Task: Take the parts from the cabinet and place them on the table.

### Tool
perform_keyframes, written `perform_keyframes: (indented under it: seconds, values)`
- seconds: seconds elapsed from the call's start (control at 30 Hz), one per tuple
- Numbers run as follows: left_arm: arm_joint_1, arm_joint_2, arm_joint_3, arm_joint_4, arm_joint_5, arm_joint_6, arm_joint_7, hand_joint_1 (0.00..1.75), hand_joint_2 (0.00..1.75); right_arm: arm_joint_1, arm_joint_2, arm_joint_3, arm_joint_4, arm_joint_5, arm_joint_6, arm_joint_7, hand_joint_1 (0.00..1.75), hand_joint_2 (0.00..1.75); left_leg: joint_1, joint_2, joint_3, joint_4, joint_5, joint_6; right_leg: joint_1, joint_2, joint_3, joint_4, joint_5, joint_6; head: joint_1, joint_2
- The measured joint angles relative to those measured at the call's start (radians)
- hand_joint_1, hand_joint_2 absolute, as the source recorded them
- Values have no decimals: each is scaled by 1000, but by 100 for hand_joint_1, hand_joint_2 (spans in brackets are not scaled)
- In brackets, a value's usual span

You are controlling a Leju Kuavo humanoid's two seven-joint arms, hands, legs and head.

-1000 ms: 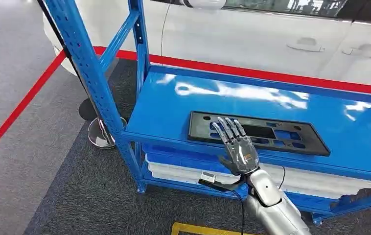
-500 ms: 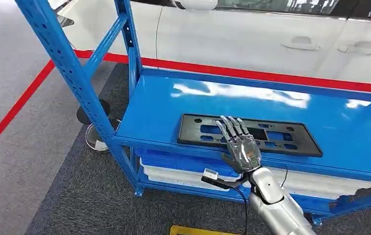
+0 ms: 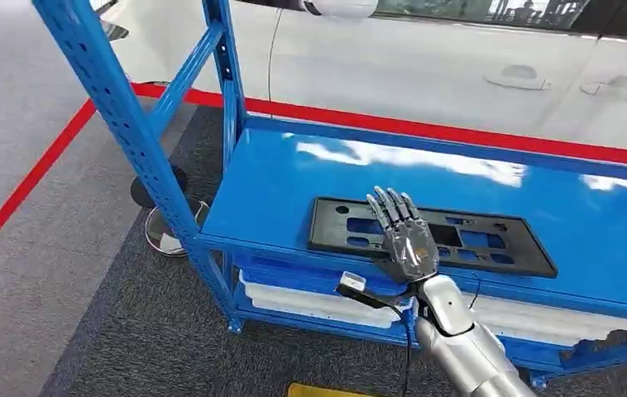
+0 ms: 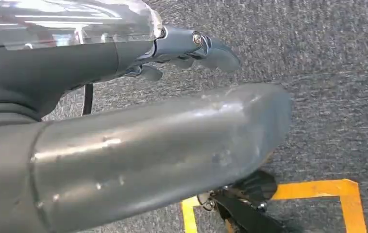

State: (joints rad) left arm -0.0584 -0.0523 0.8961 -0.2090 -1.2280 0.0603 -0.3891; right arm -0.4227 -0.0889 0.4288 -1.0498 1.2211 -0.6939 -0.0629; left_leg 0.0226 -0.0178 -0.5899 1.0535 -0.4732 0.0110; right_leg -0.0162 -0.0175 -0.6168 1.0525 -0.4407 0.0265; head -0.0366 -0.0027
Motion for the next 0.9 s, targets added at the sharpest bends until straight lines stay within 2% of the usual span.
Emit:
perform_keyframes:
  seconds: [0.03,0.1,0.13,0.17,0.2,0.27,0.3,0.33,0.37,0.43,0.47,0.5,0.57,0.6,0.63,0.7,0.73,0.8,0.83,0.87,0.9]
  values:
    - [-1,0,0,0,-2,-1,0,0,0,-16,0,0,9,0,8,4,0,175,1,0,-2,-1,1,-8,3,0,3,-20,-8,-7,0,0]
    - [-1,0,0,0,-7,-3,0,0,0,-34,0,0,22,0,15,12,0,175,4,4,4,-14,4,-22,6,2,3,-18,-9,-13,0,0]
    - [-2,0,0,0,-7,-3,0,0,0,-43,0,0,27,-1,17,14,0,175,2,5,11,-18,1,-30,5,3,11,-32,-5,-20,0,0]
    - [-2,0,0,0,-8,-3,1,0,0,-49,0,0,33,-2,19,17,0,175,5,9,10,-3,-9,-33,-1,-2,26,-46,0,-28,0,0]
    - [-4,0,0,0,-8,-2,1,0,0,-60,0,0,39,-2,22,21,0,175,2,10,-8,38,-37,-31,0,-2,32,-52,-1,-37,0,0]
    - [-4,1,0,0,-9,3,2,0,0,-76,-5,0,56,2,32,35,0,175,0,10,-86,188,-106,-28,7,-3,35,-50,-4,-46,0,0]
    - [-2,3,0,0,-11,8,2,0,0,-78,-6,0,64,8,36,42,0,175,-1,10,-124,256,-125,-28,12,-3,36,-50,-7,-50,0,0]
    - [0,3,0,0,-13,11,3,0,0,-80,-6,0,72,10,40,46,0,175,-1,10,-145,285,-120,-27,15,-1,37,-48,-9,-52,0,0]
    - [2,3,0,0,-17,14,3,0,0,-82,-6,0,81,14,42,48,0,175,-1,10,-140,261,-90,-25,18,1,40,-45,-12,-52,0,0]
    - [1,3,0,0,-18,14,3,0,0,-88,-6,0,90,15,43,48,0,175,-2,10,-79,114,3,-17,20,6,44,-36,-22,-50,0,0]
    - [0,3,0,0,-18,14,3,0,0,-92,-6,-1,94,15,43,49,0,175,-3,9,-43,34,39,-12,21,6,44,-28,-29,-48,0,0]
    - [-2,6,0,0,-19,14,3,0,0,-97,-6,0,98,16,44,51,0,175,-7,6,-39,19,20,-5,27,7,40,-19,-36,-41,0,0]
    - [-2,5,0,0,-19,14,3,0,0,-99,-6,-1,103,20,45,53,0,175,-9,7,-36,10,26,-3,29,12,37,-13,-38,-37,0,0]
    - [-1,5,0,0,-19,14,3,0,0,-101,-6,-1,106,27,47,61,0,175,-11,7,-35,10,27,0,23,11,36,-16,-37,-33,0,0]
    - [0,6,0,0,-20,14,3,0,0,-104,-6,-1,110,39,51,70,0,175,-14,7,-35,10,28,4,23,11,37,-19,-35,-29,0,0]
    - [0,5,0,0,-21,13,3,0,0,-114,-3,-3,120,66,71,85,0,175,-5,11,-27,-5,36,17,20,12,36,-14,-44,-18,0,0]
    - [-2,5,0,0,-21,14,3,0,0,-122,3,-6,129,77,79,91,0,175,-4,11,-25,-10,38,20,18,13,25,18,-66,-10,0,0]
    - [-2,6,0,0,-21,13,3,0,0,-134,16,-15,153,92,91,102,0,175,-3,12,-26,-11,38,22,9,13,-50,168,-140,3,0,0]
    - [-1,6,0,0,-21,13,3,0,0,-133,20,-17,162,95,92,103,0,175,-3,12,-26,-11,38,23,5,13,-86,237,-164,7,0,0]
    - [0,6,0,0,-22,13,3,0,0,-131,22,-18,169,98,94,104,0,175,-3,12,-26,-11,37,22,1,13,-110,278,-170,10,0,0]
    - [1,6,0,0,-22,13,3,0,0,-130,24,-18,175,100,97,105,0,175,-3,12,-25,-11,36,22,-3,13,-115,277,-151,12,0,0]
